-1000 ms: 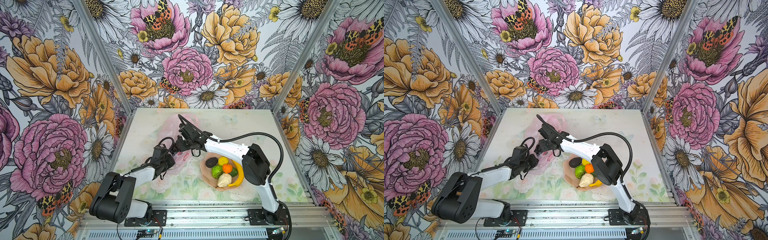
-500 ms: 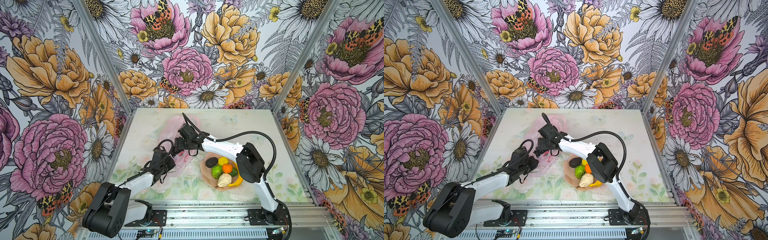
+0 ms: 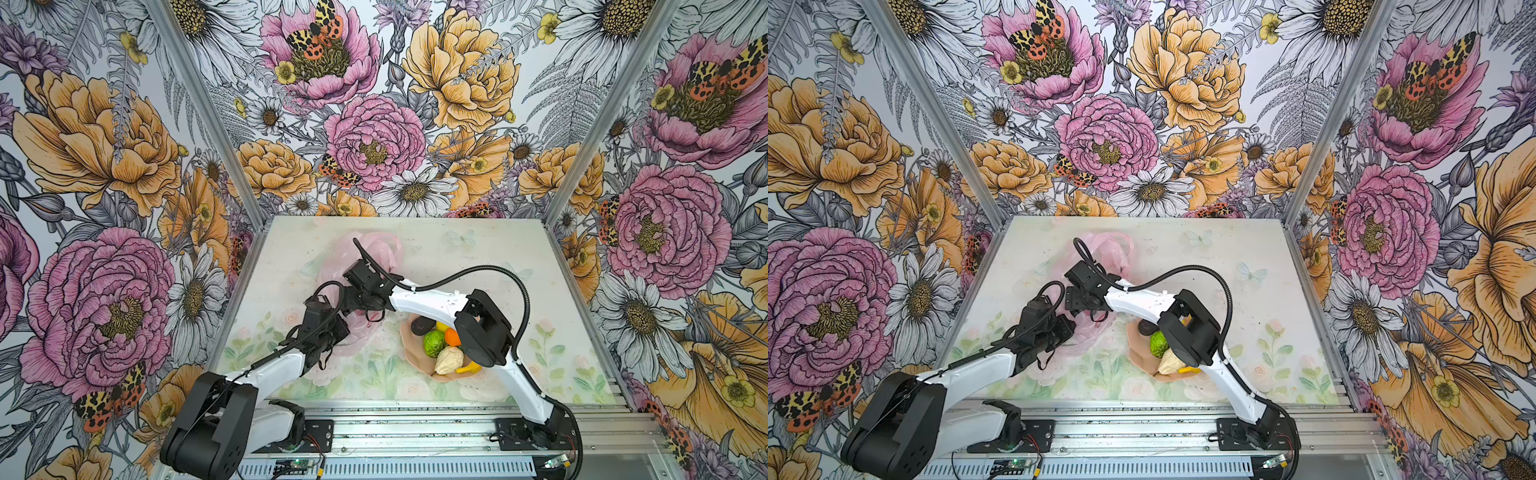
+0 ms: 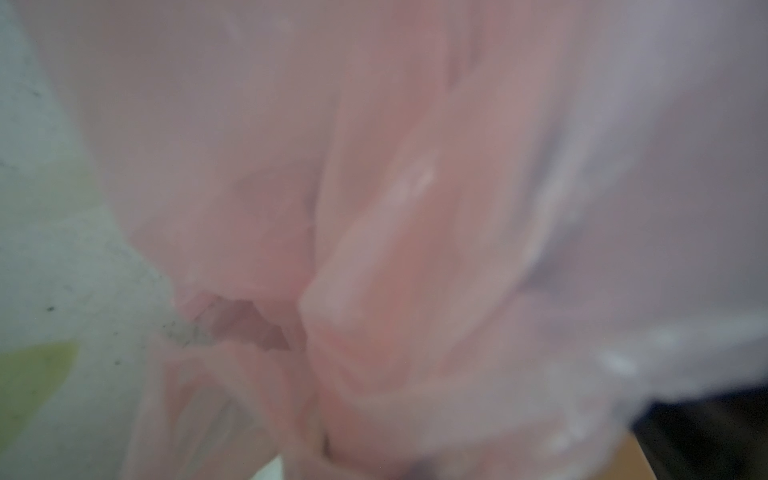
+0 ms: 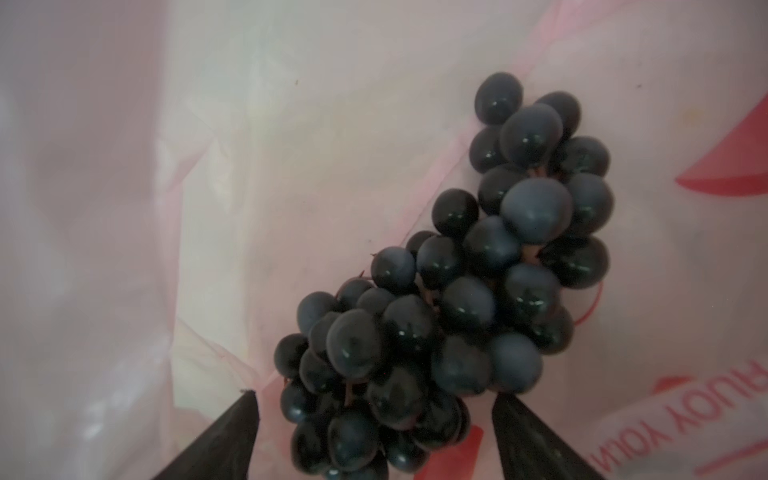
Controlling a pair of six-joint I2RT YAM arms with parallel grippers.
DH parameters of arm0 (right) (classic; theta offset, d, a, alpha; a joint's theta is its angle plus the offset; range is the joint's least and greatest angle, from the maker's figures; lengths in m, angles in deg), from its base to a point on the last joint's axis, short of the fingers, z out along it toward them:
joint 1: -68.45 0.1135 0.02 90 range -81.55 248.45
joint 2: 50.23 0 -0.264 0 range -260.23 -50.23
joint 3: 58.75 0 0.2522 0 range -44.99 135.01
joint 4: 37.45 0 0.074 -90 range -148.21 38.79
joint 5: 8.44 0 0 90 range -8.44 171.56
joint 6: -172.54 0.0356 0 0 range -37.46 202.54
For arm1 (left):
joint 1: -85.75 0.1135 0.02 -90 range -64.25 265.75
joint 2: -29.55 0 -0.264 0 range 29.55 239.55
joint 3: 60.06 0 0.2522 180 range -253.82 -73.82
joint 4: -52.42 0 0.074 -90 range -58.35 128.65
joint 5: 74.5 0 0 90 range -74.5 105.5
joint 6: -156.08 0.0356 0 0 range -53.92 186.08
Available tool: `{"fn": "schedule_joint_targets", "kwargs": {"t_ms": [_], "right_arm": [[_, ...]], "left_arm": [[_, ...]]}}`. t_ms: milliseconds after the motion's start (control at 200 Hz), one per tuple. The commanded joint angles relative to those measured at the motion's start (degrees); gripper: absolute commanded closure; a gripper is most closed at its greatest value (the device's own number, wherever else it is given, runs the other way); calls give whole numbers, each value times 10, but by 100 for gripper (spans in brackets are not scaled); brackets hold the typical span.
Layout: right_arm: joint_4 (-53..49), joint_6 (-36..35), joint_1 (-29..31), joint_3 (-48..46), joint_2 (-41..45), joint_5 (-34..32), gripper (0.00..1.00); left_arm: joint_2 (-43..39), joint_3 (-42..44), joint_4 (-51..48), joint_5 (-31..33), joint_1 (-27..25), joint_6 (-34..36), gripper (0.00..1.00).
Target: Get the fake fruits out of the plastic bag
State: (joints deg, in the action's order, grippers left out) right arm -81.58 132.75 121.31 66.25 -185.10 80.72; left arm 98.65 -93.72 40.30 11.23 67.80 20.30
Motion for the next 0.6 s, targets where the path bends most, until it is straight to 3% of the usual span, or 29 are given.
{"fn": "schedule_joint_targets", "kwargs": {"t_ms": [0, 315, 595], "right_arm": [[7, 13, 5, 17, -15, -19, 12], [-13, 7, 8, 44, -69, -49, 13], [-29, -17, 5, 95, -112, -66, 28]], "left_arm": [[15, 12, 24, 4, -7, -8, 87], [43, 14, 70, 37, -71, -42, 88], [3, 25, 64, 55, -89, -42, 88]]}}
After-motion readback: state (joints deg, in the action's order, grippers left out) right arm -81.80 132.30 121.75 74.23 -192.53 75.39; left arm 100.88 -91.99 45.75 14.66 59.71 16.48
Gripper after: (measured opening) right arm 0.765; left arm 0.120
